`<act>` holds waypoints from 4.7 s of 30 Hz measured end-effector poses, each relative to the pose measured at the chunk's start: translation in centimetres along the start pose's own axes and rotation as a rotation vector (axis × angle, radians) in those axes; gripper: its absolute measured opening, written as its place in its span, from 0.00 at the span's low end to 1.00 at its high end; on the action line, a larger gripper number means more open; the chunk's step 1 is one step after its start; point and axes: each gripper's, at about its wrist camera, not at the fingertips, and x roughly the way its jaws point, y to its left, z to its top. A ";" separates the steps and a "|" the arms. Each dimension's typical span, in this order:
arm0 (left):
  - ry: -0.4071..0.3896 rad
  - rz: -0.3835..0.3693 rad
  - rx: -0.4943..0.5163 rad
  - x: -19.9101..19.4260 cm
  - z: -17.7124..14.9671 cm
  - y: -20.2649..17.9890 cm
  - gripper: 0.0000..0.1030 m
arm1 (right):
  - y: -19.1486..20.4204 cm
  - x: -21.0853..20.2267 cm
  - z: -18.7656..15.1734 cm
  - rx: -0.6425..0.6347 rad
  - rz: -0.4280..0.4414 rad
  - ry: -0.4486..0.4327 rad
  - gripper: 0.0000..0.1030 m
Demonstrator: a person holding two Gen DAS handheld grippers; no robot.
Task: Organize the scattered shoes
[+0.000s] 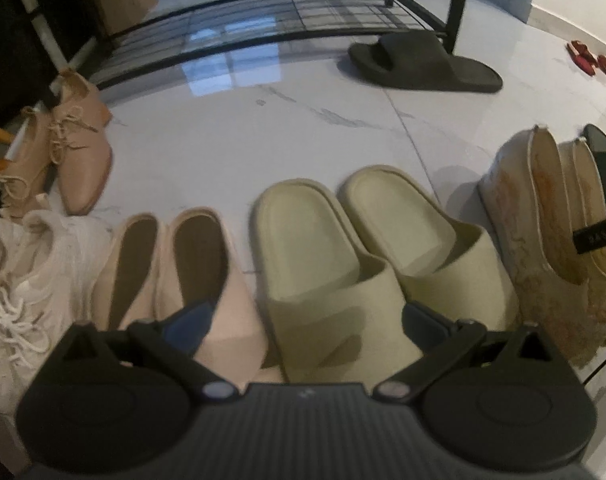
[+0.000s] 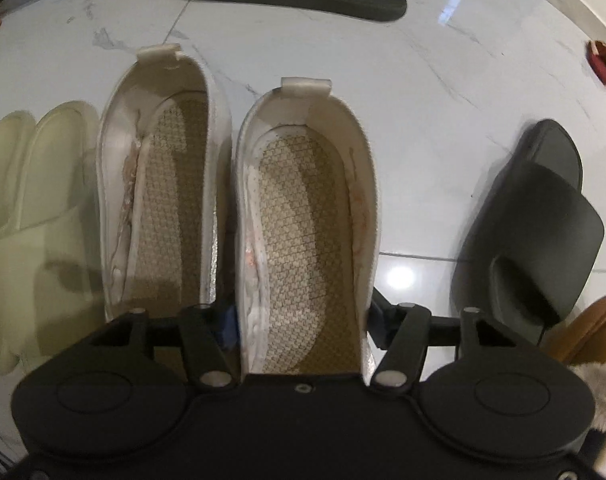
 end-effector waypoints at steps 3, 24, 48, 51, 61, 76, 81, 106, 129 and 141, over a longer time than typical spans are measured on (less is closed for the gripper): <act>-0.016 0.003 -0.045 -0.5 0.2 1.2 0.99 | 0.0 -2.3 0.6 0.046 -0.077 -0.033 0.97; -0.117 0.131 -0.326 0.5 3.0 19.1 0.99 | 6.2 -23.5 -8.7 0.598 0.784 -0.784 1.00; -0.064 0.187 -0.216 11.6 12.8 37.4 0.77 | 7.0 -11.8 -2.6 0.768 0.954 -0.532 1.00; 0.001 0.159 -0.131 14.0 12.8 37.9 0.79 | 7.5 -11.3 -2.2 0.764 0.946 -0.503 1.00; 0.157 0.221 -0.072 19.2 11.6 37.0 0.60 | 8.2 -10.4 -2.2 0.783 0.910 -0.473 1.00; -0.131 0.196 -0.229 4.6 16.7 33.5 0.48 | 7.2 -11.1 -3.1 0.808 1.003 -0.531 1.00; -0.179 0.079 -0.116 2.9 18.5 26.5 0.48 | 6.5 -11.4 -3.2 0.825 1.051 -0.561 1.00; -0.110 0.118 0.062 15.3 15.3 7.1 0.82 | 6.1 -10.4 -3.0 0.840 1.092 -0.567 1.00; -0.265 0.101 -0.151 6.4 3.0 28.6 0.99 | 29.1 -5.5 11.6 0.034 0.214 -0.461 1.00; -0.278 0.010 -0.135 6.5 5.1 28.1 0.99 | 36.2 -1.7 19.5 -0.221 0.052 -0.423 0.54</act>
